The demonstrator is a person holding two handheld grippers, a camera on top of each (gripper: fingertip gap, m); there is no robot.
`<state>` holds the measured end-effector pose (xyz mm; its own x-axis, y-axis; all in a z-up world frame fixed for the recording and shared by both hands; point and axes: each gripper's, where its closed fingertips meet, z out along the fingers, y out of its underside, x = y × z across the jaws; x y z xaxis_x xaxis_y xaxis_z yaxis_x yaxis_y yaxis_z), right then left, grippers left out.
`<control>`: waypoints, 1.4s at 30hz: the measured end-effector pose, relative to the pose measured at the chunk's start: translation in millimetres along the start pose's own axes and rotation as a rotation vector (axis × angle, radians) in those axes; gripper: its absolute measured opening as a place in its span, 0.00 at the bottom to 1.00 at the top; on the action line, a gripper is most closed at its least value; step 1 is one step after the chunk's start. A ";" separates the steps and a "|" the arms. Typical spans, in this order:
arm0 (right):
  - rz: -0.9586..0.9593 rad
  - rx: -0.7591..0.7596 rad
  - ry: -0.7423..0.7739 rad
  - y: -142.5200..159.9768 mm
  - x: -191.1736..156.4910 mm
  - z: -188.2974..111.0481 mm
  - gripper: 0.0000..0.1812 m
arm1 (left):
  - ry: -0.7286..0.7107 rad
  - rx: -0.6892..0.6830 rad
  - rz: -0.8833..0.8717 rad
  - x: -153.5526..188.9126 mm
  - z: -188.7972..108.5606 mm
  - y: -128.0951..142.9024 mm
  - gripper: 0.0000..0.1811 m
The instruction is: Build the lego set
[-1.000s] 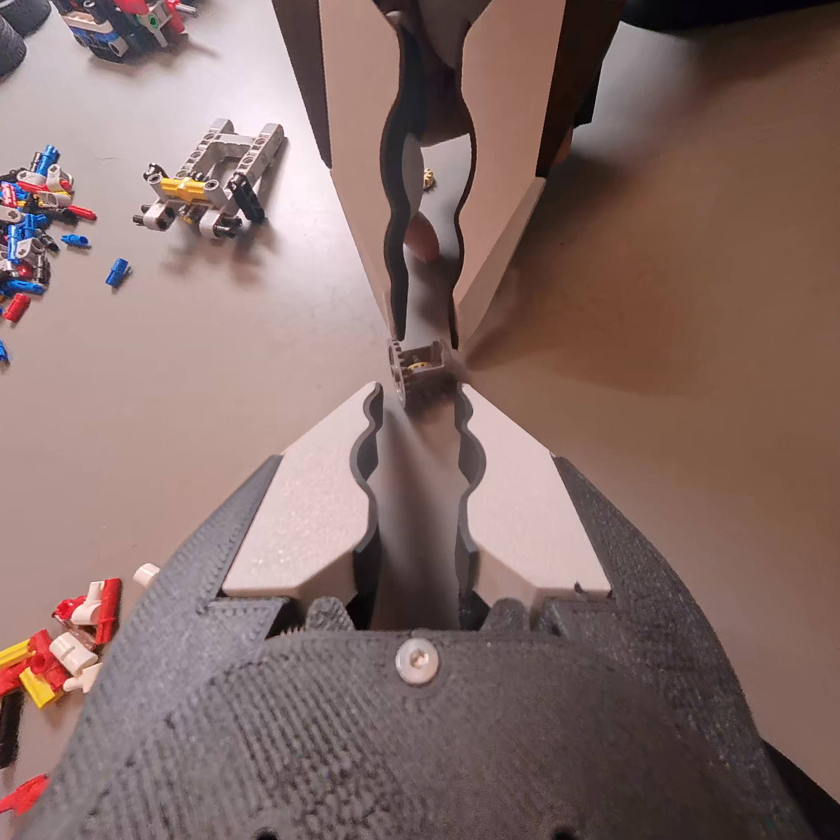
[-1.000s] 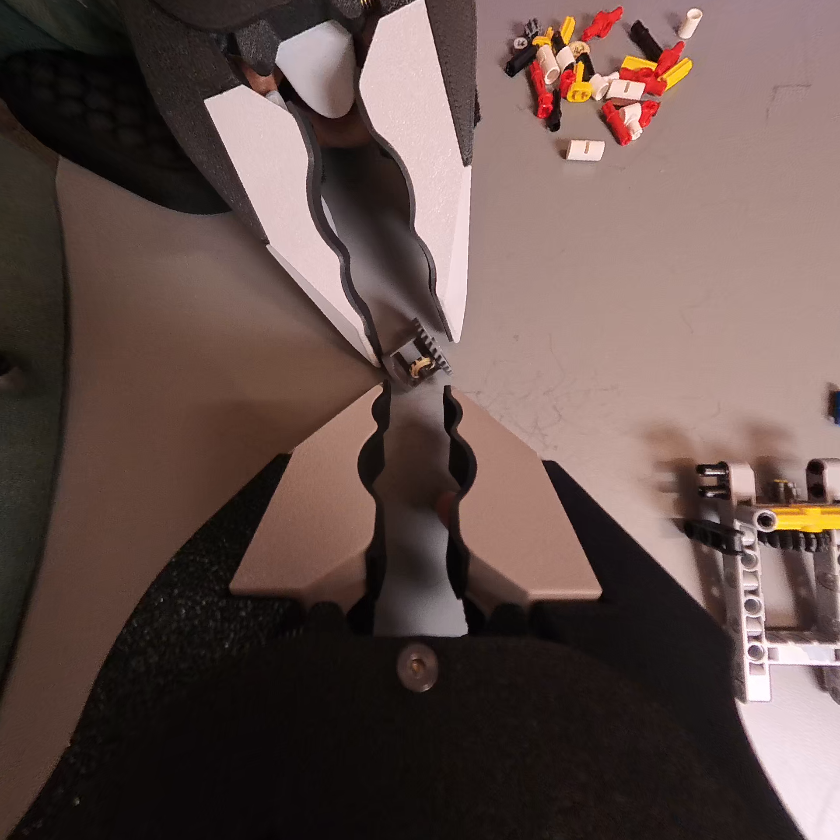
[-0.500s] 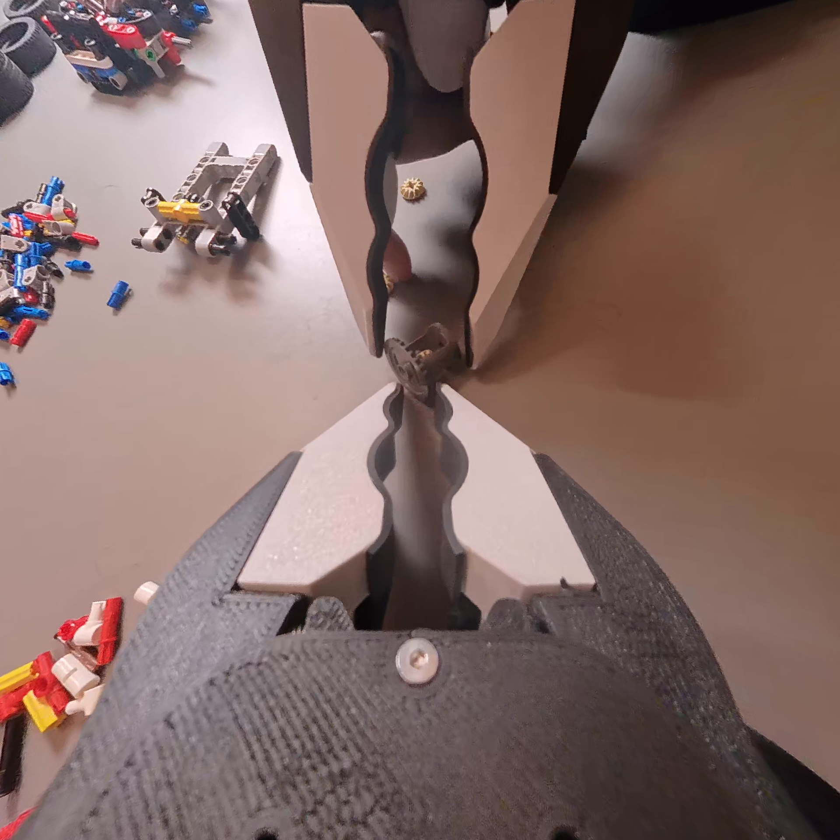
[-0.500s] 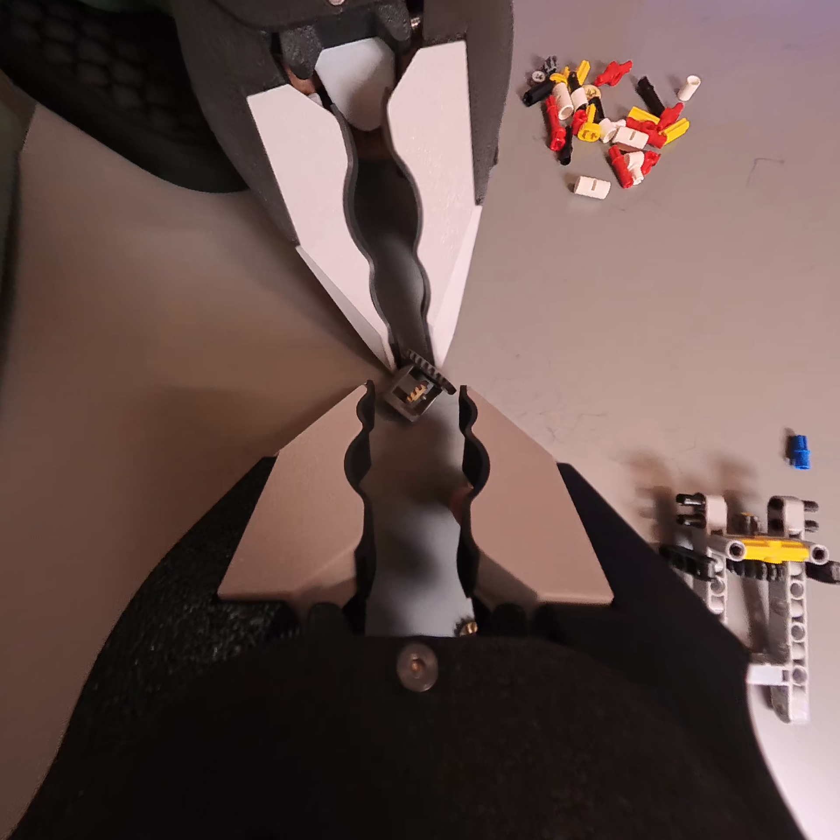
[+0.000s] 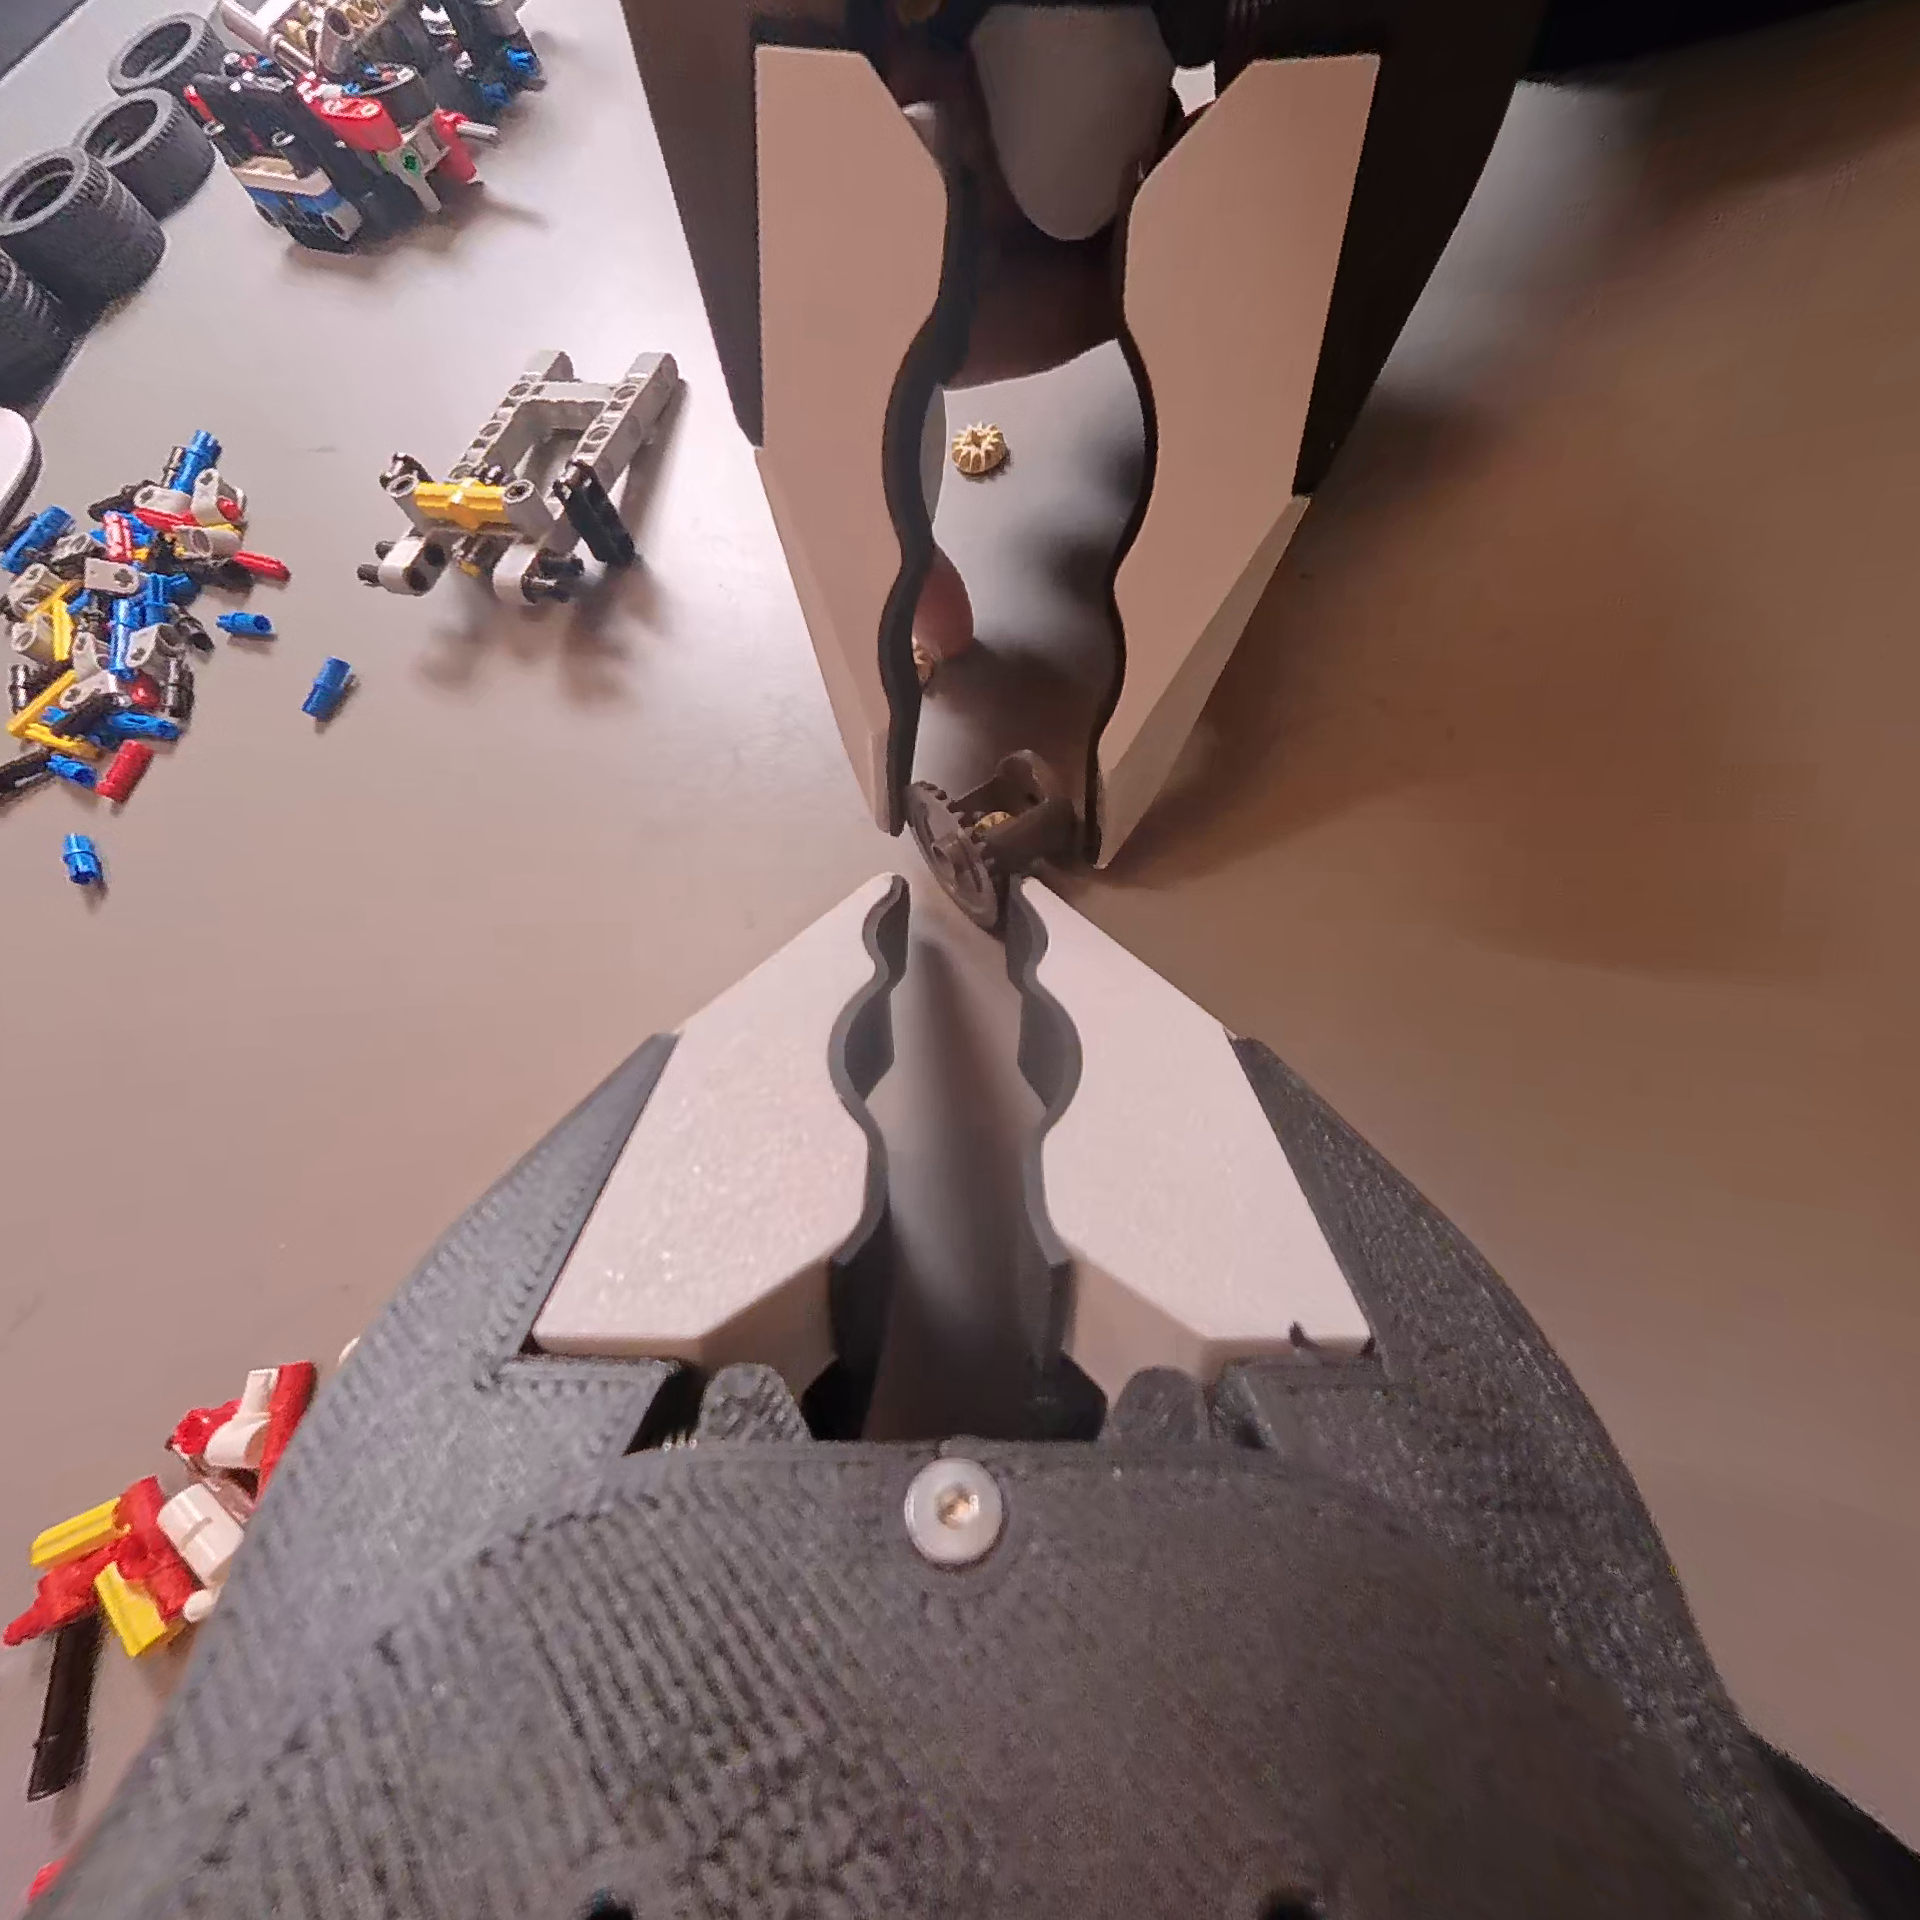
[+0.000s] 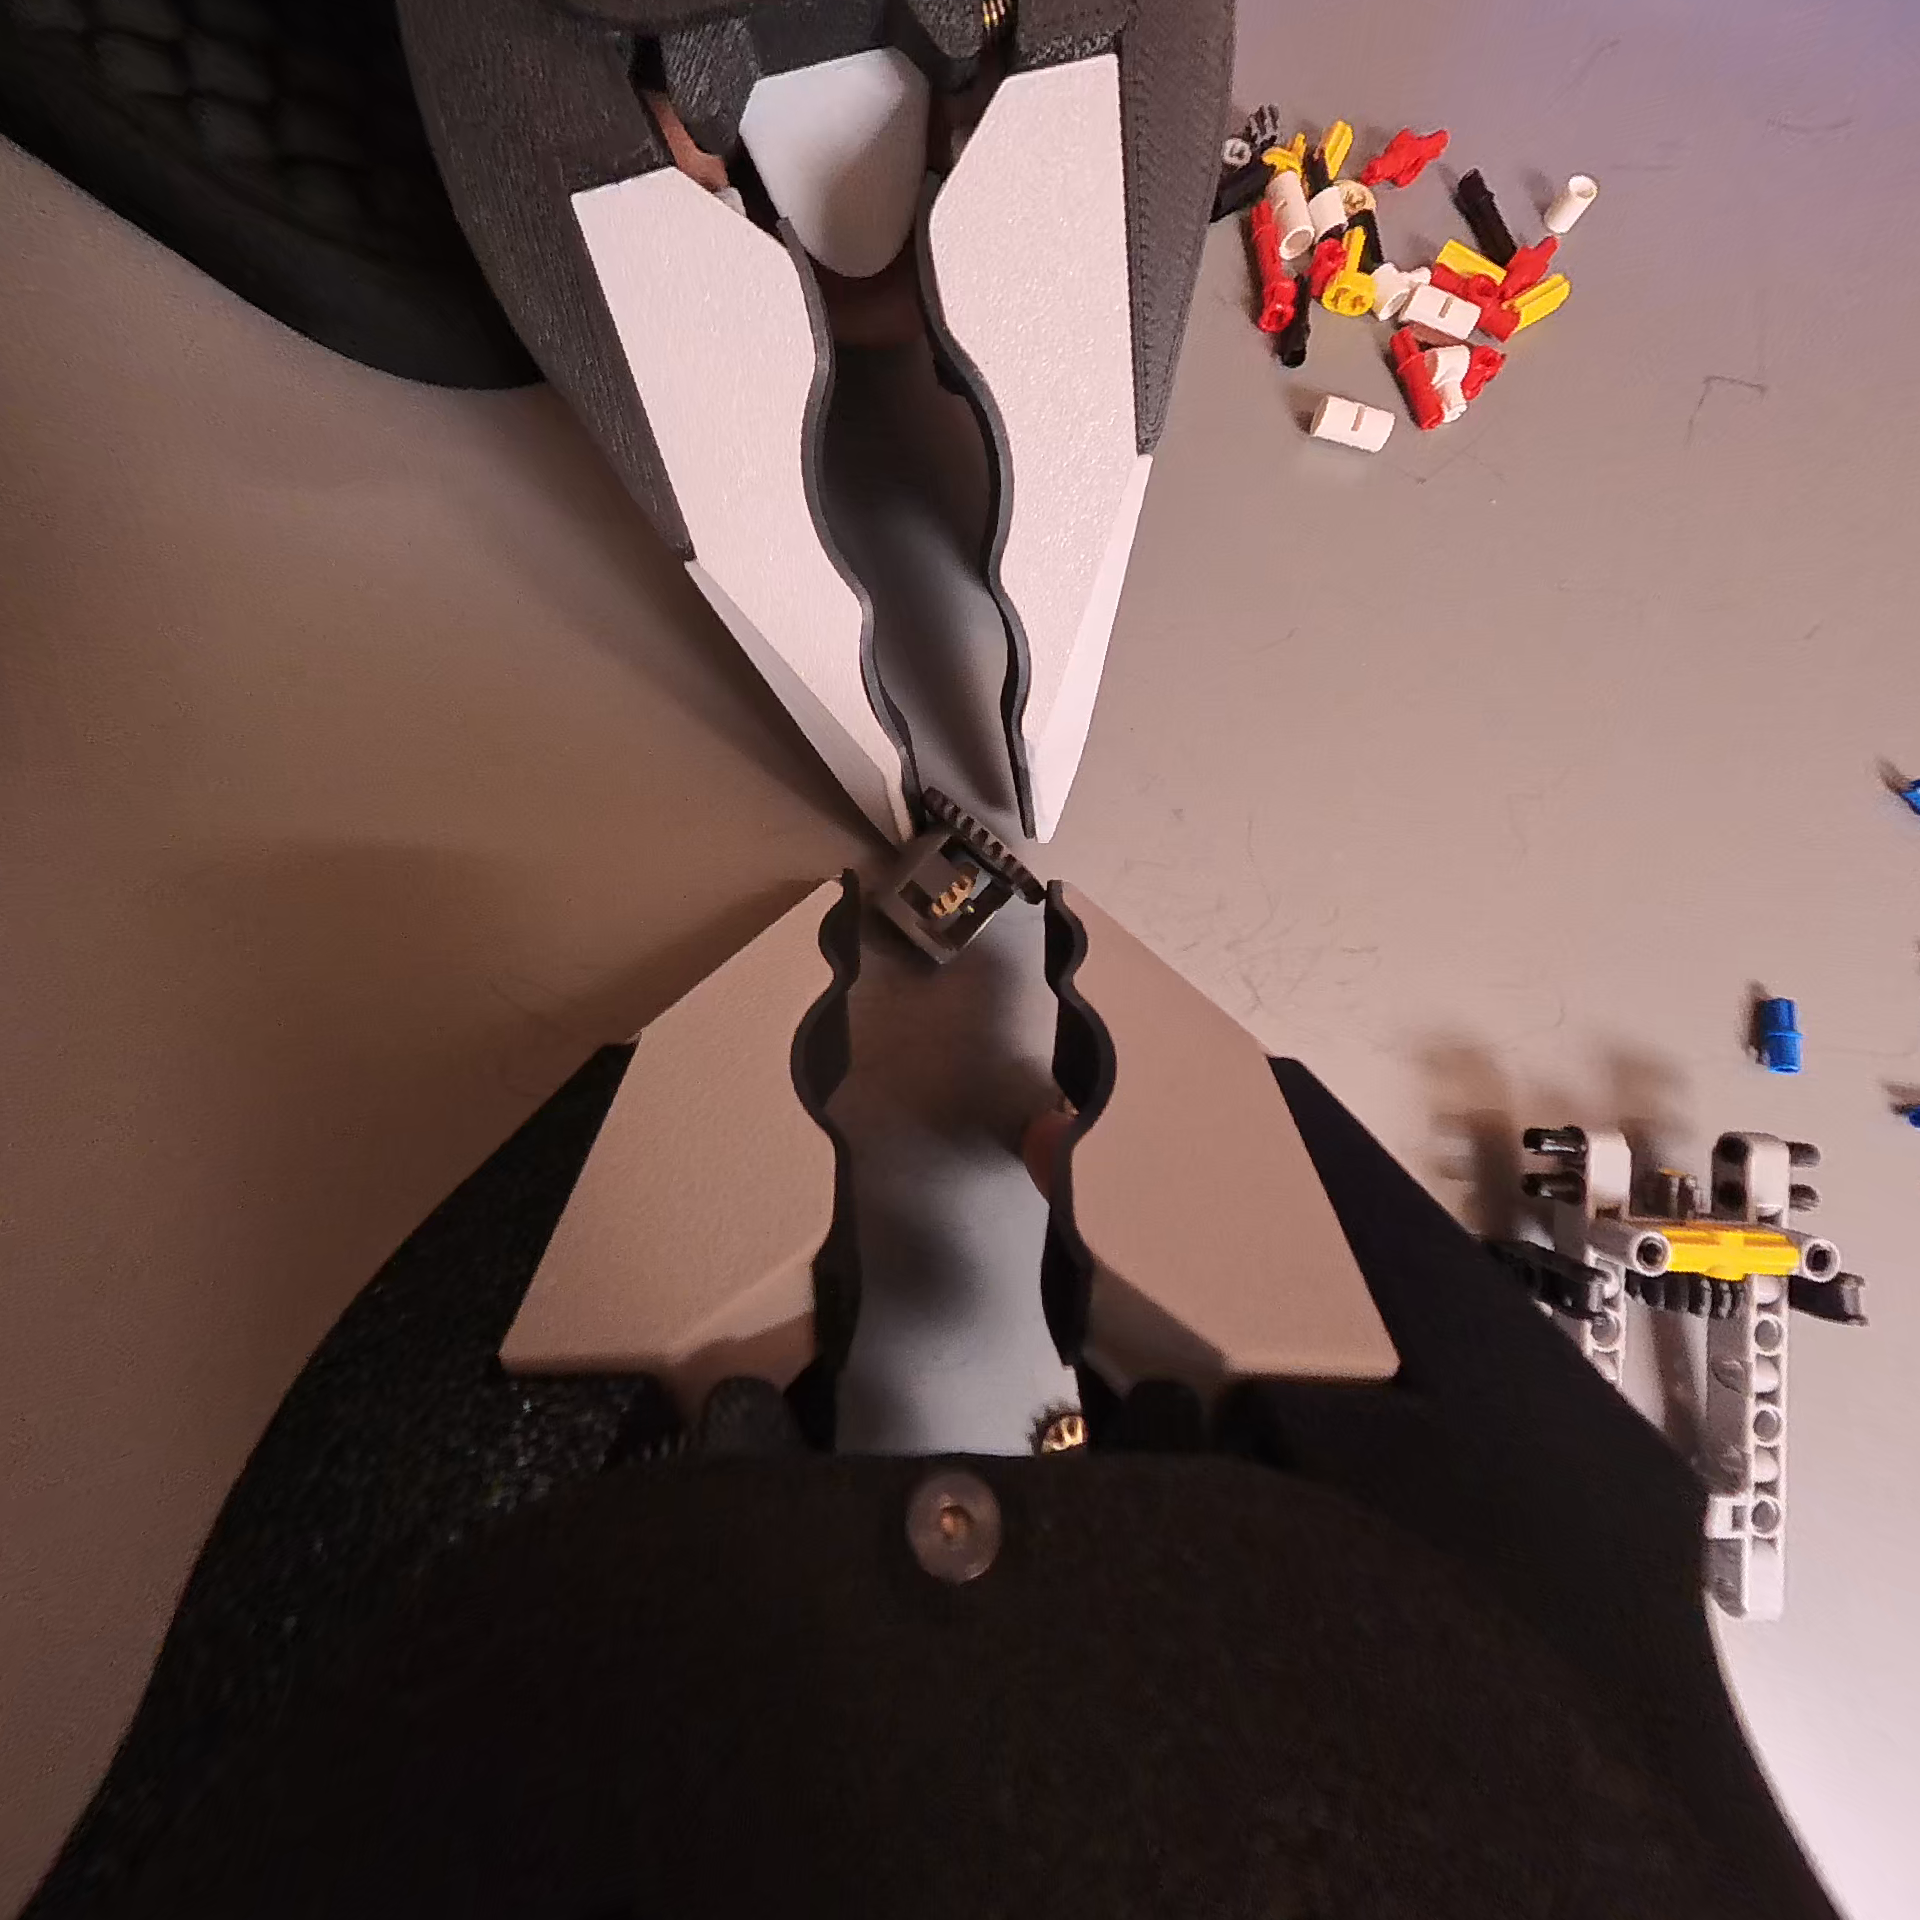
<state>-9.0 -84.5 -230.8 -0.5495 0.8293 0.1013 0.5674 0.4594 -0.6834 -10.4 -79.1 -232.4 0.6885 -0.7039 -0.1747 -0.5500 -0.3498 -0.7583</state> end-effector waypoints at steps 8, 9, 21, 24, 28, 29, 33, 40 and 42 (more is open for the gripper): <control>-0.032 -0.013 -0.001 3.7 1.1 -3.3 0.21 | -0.001 0.000 0.013 0.4 0.6 -0.3 0.07; -0.042 -0.009 -0.005 3.6 1.0 -4.4 0.22 | -0.002 -0.001 0.014 0.1 0.7 -0.2 0.06; -0.198 -0.004 -0.021 -0.8 3.9 1.2 0.19 | -0.014 -0.003 0.021 -2.7 1.7 0.0 0.03; -0.190 -0.001 -0.019 0.1 4.1 1.8 0.15 | -0.014 -0.004 0.016 -3.3 1.7 0.1 0.04; -0.182 0.004 -0.027 0.9 2.5 1.3 0.15 | -0.011 -0.005 0.003 -4.3 1.8 0.4 0.05; -0.179 0.006 -0.027 1.0 2.6 1.2 0.15 | -0.008 -0.004 -0.002 -4.4 1.9 0.4 0.06; -0.169 0.013 -0.030 1.5 3.2 1.0 0.14 | 0.004 -0.004 -0.024 -5.7 2.9 0.1 0.07; -0.106 0.048 -0.031 4.2 6.7 -5.8 0.14 | 0.002 -0.004 -0.015 -5.2 4.6 -1.1 0.06; -0.101 0.048 -0.019 6.7 8.8 -7.6 0.15 | 0.011 -0.004 -0.022 -4.8 4.6 -1.0 0.06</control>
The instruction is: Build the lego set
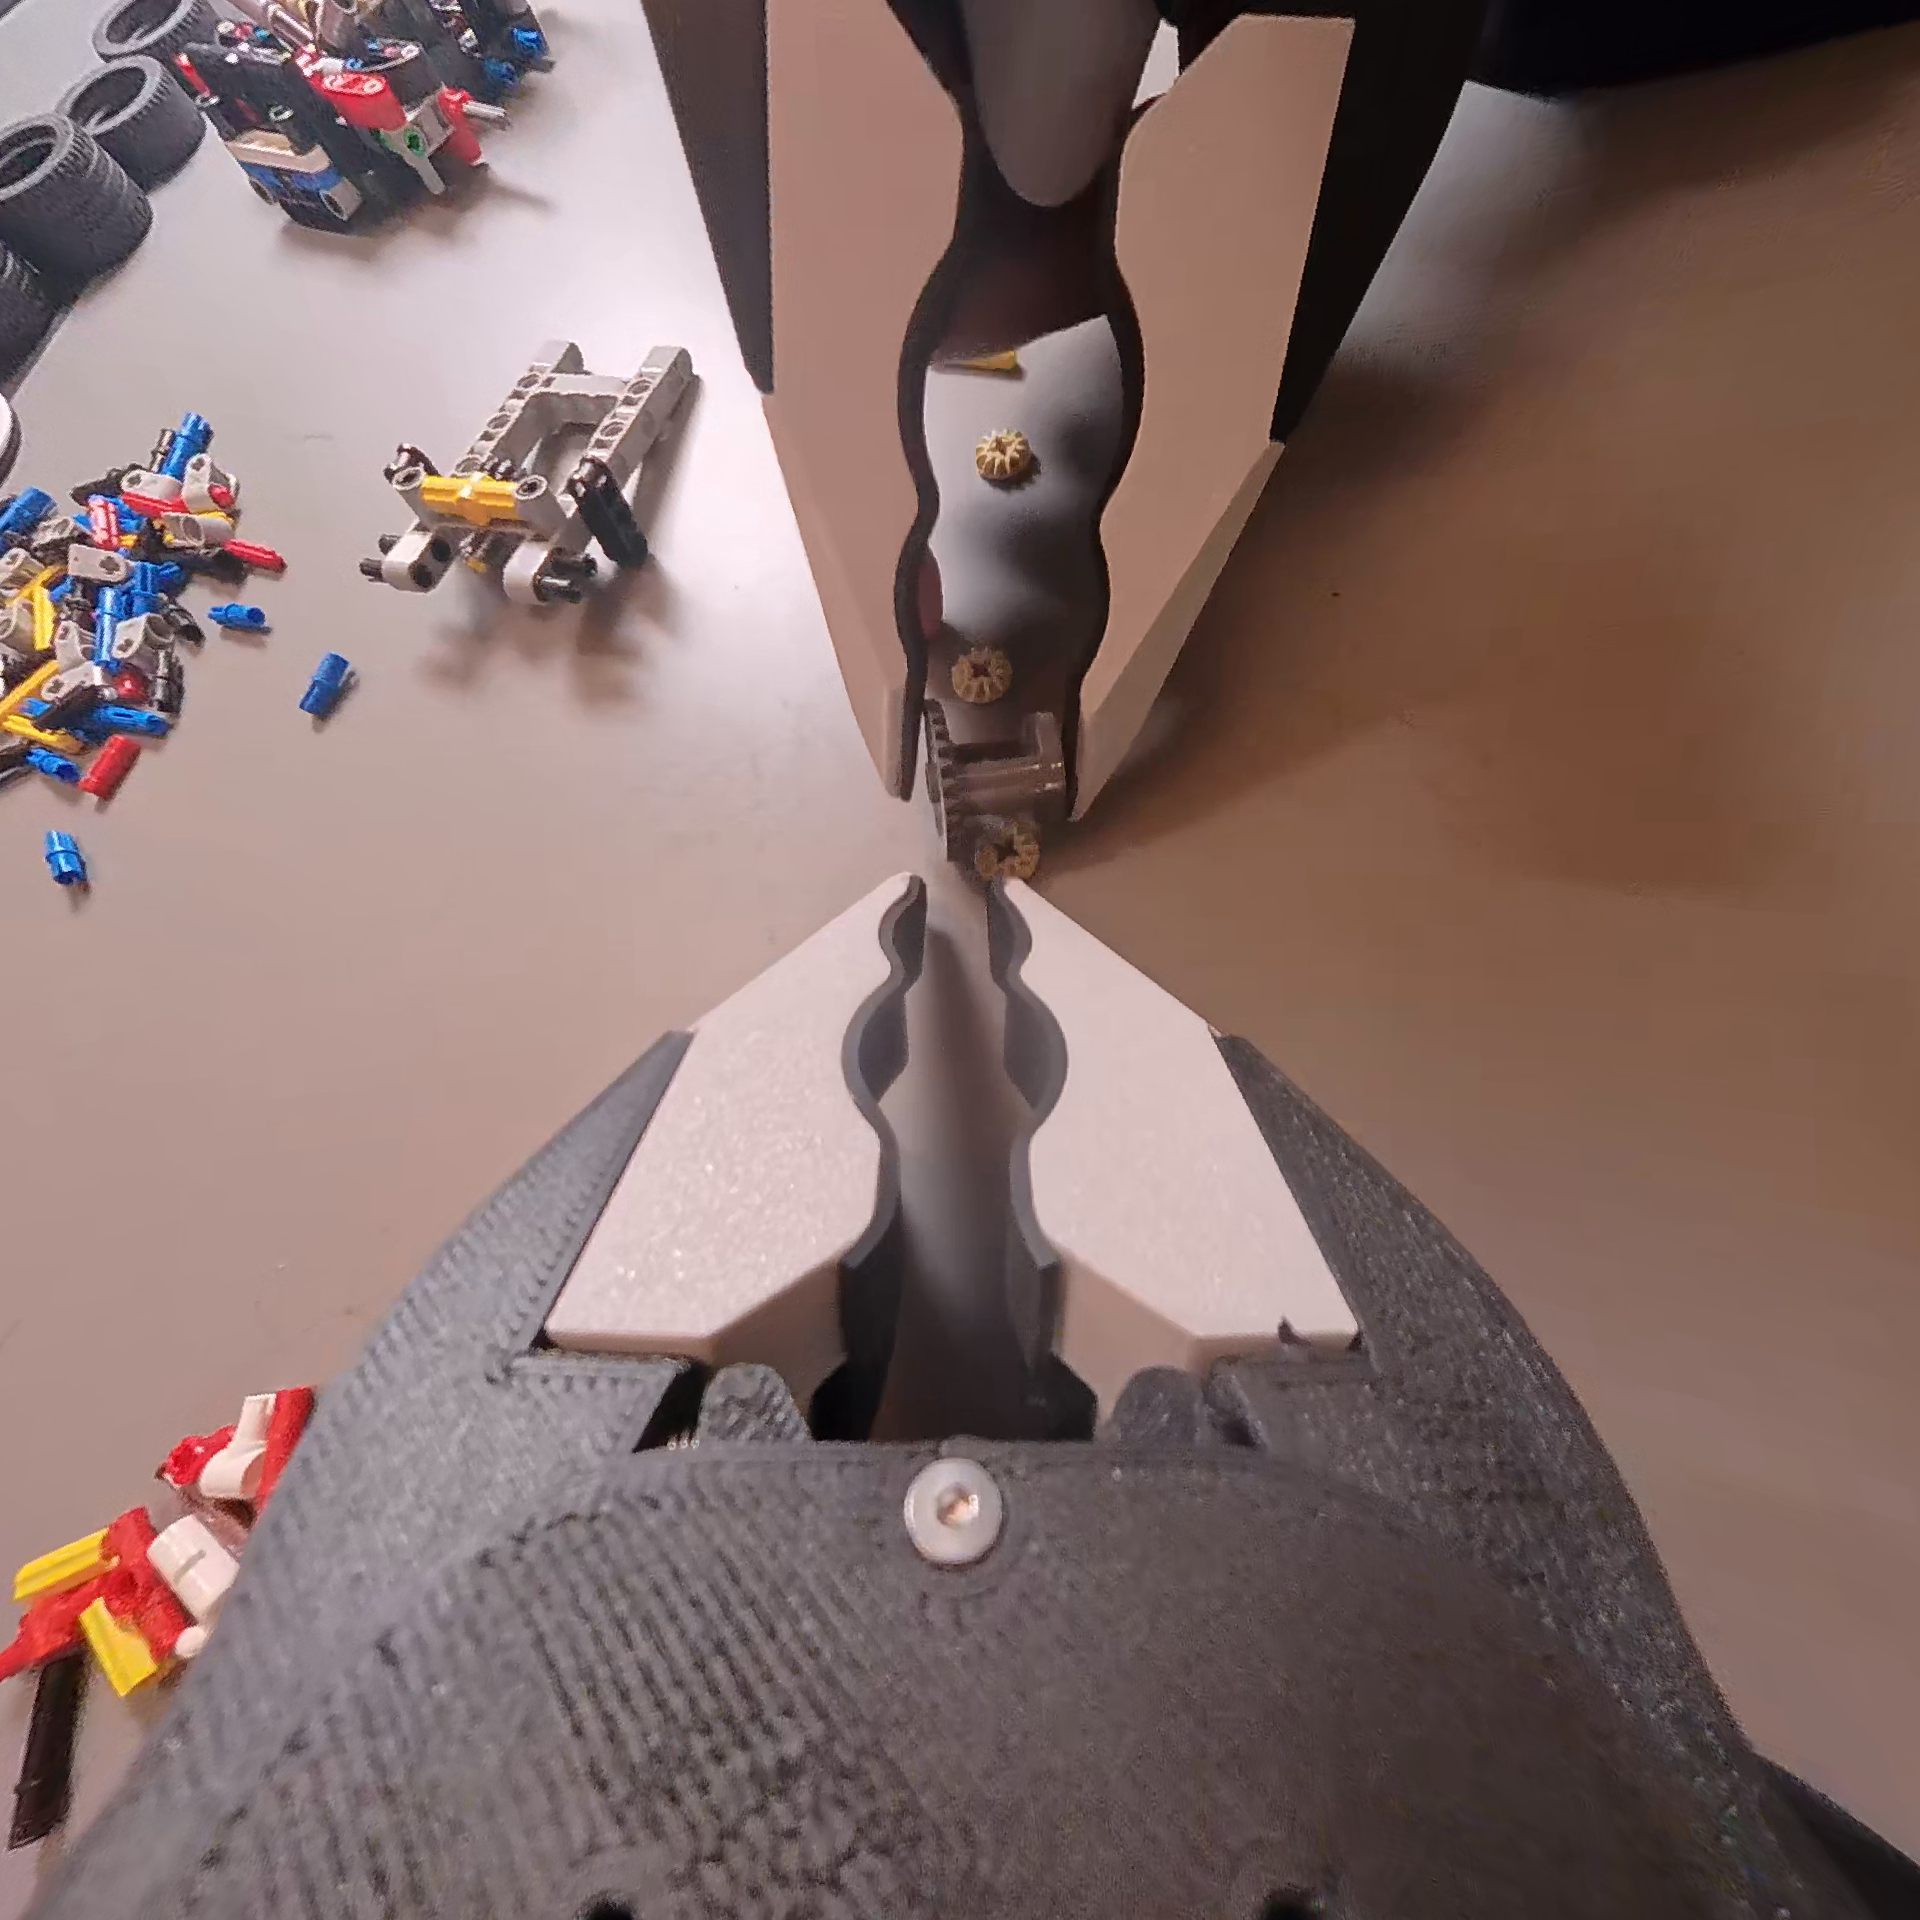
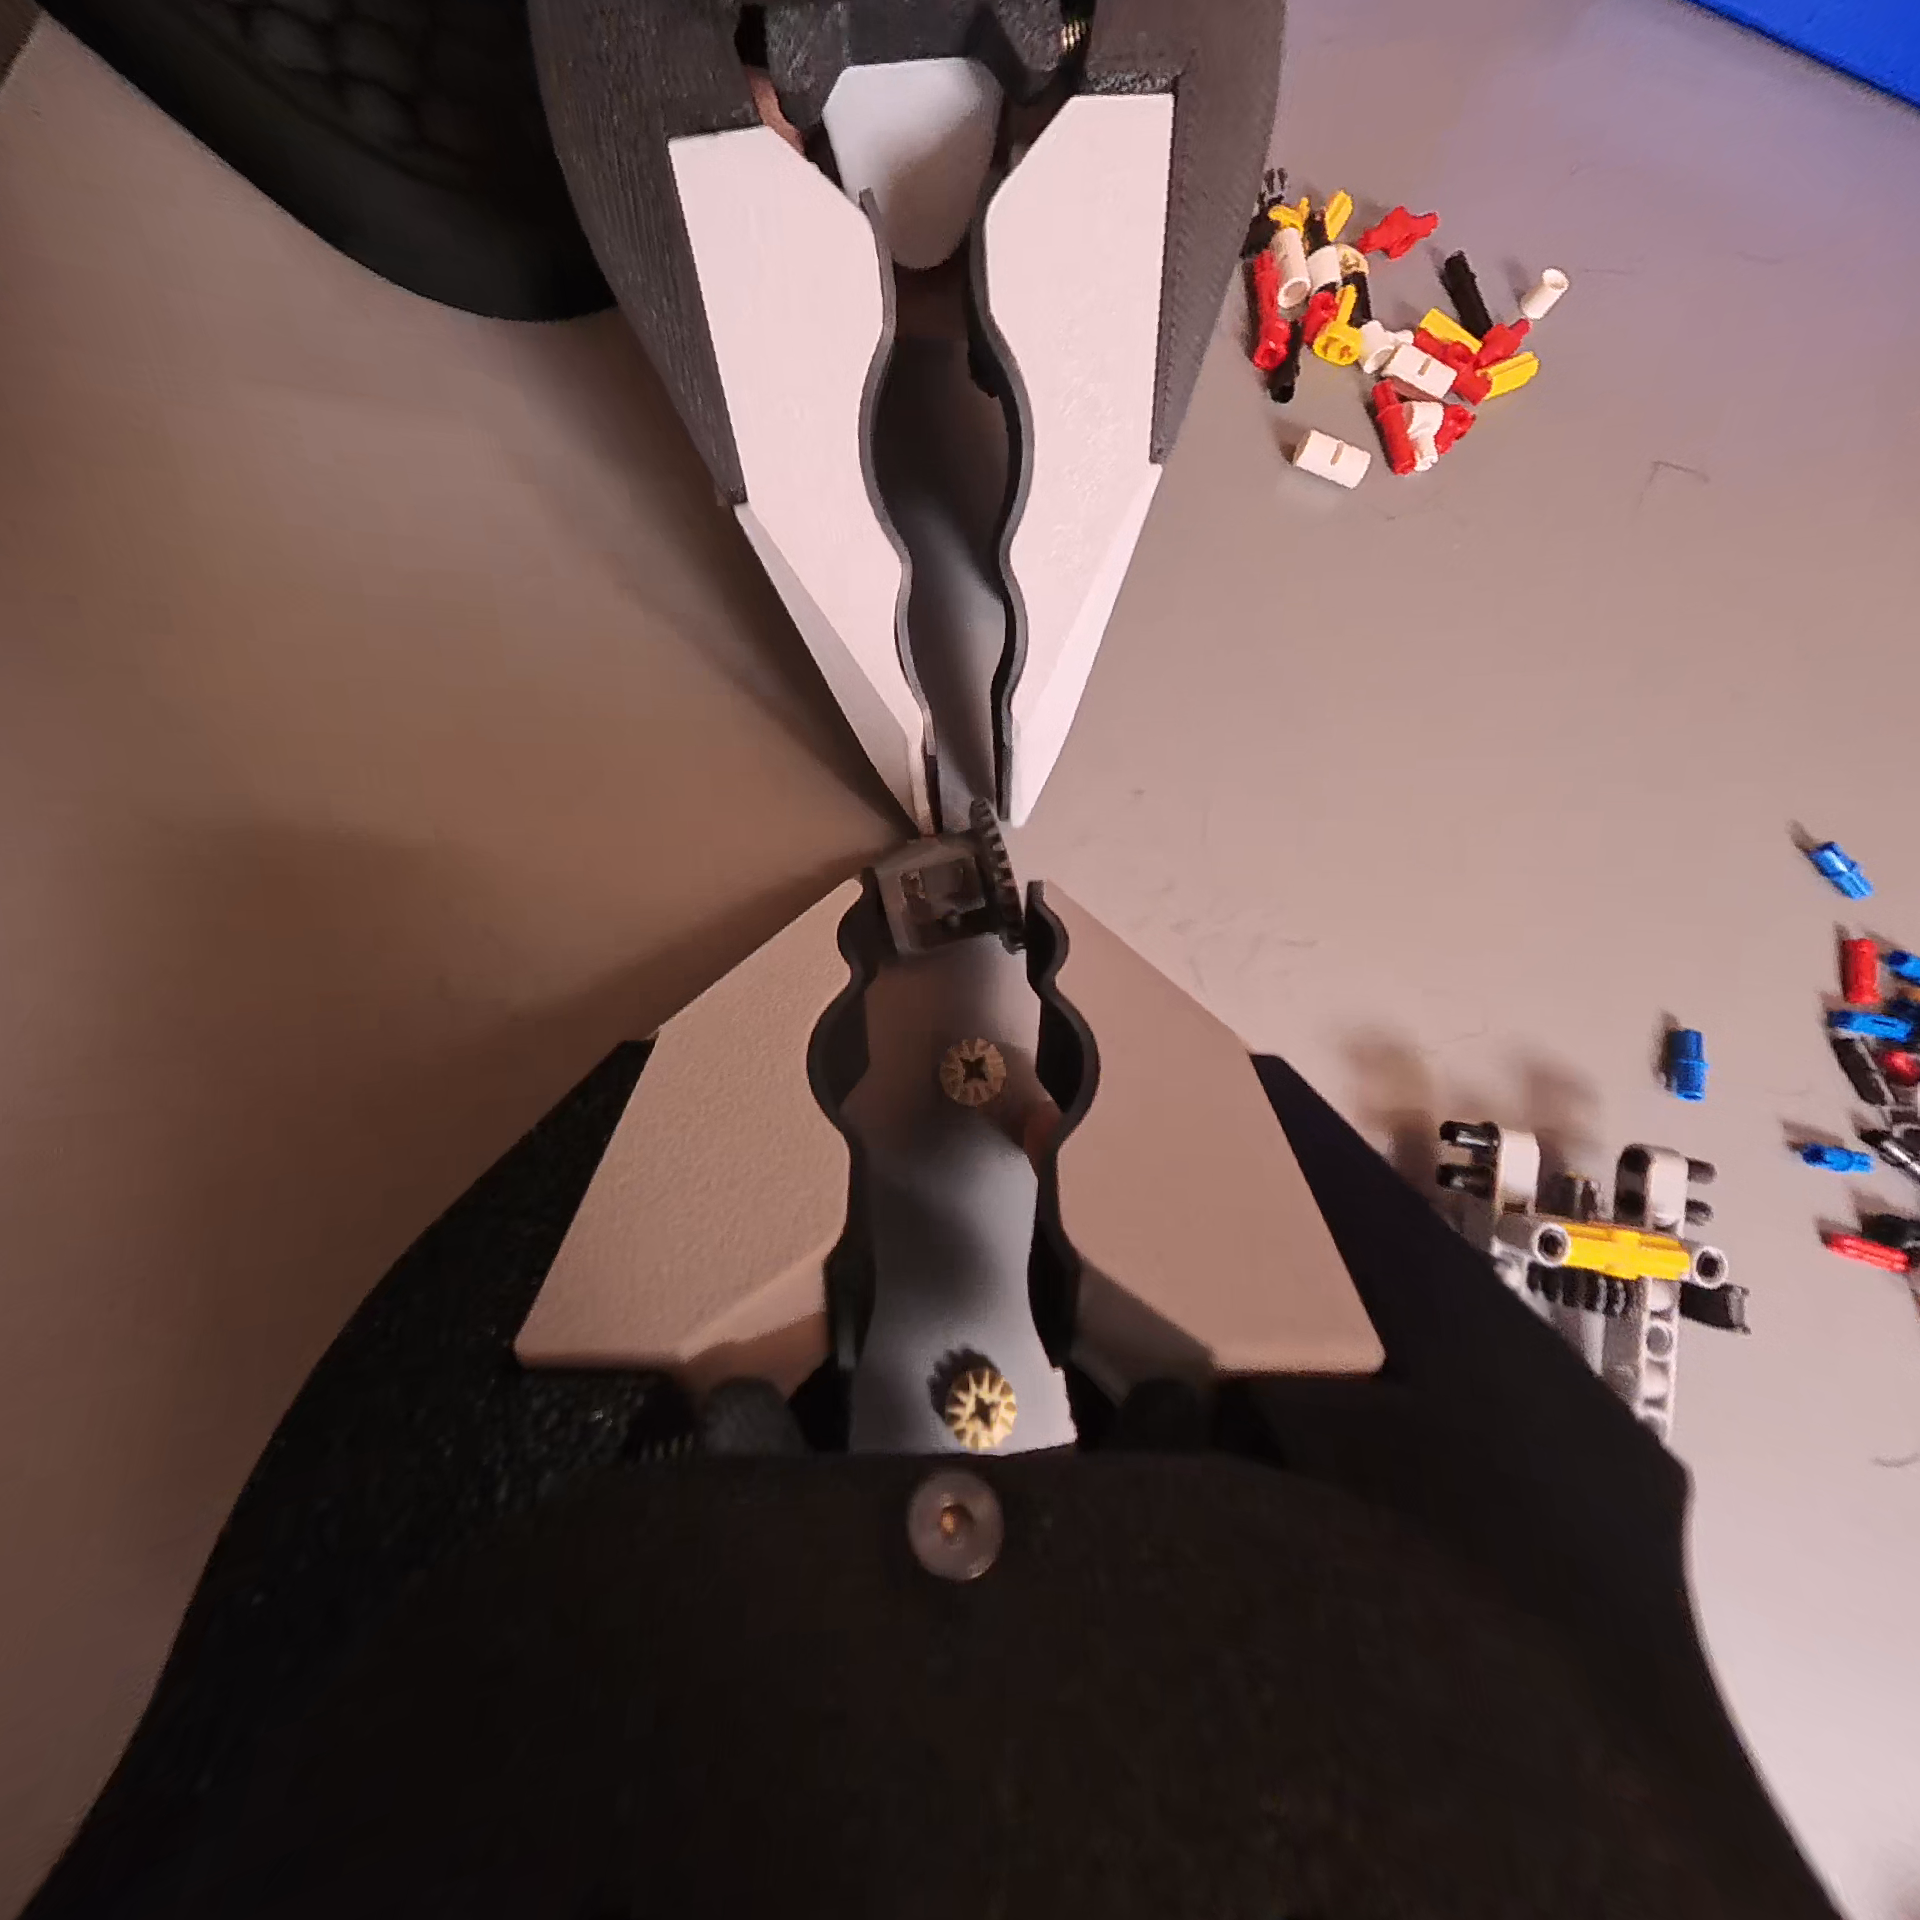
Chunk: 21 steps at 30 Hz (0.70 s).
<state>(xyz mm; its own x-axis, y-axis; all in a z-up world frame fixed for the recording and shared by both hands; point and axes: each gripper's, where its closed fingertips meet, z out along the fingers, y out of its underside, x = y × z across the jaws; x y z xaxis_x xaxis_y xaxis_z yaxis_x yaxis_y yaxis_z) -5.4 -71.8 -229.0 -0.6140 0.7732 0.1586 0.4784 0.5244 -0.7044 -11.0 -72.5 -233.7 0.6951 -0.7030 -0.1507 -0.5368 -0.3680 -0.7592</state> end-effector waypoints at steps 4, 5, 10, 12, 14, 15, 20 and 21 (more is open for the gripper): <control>0.026 0.030 0.007 -1.3 1.2 -8.5 0.15 | 0.046 0.002 -0.035 3.6 0.0 -0.5 0.09; 0.034 0.040 0.011 -2.0 1.8 -12.3 0.14 | 0.051 0.002 -0.042 3.9 0.2 -0.6 0.09; 0.086 0.078 0.055 -1.1 6.2 -30.1 0.15 | 0.082 -0.002 -0.066 7.4 3.5 -3.2 0.08; 0.133 0.098 0.076 1.0 6.8 -35.1 0.15 | 0.079 -0.007 -0.073 8.0 5.5 -4.8 0.07; 0.186 0.140 0.072 1.1 2.6 -38.4 0.15 | 0.074 -0.017 -0.072 9.0 7.0 -5.9 0.07; 0.209 0.161 0.067 0.9 -0.2 -39.6 0.14 | 0.067 -0.021 -0.066 9.0 7.9 -6.7 0.06; 0.292 0.240 0.051 -0.2 -1.4 -44.0 0.14 | 0.055 0.007 -0.081 7.5 9.5 -12.4 0.05; 0.305 0.263 0.046 -1.7 -0.2 -45.5 0.14 | 0.062 0.046 -0.098 7.1 6.8 -18.7 0.05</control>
<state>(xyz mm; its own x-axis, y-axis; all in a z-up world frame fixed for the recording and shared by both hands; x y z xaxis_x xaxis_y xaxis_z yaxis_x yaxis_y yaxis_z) 22.4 -56.6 -196.3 -0.4369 0.8976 -0.0589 0.4537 0.1634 -0.8760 7.2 -66.5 -224.9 0.7114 -0.7019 -0.0360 -0.4444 -0.4096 -0.7967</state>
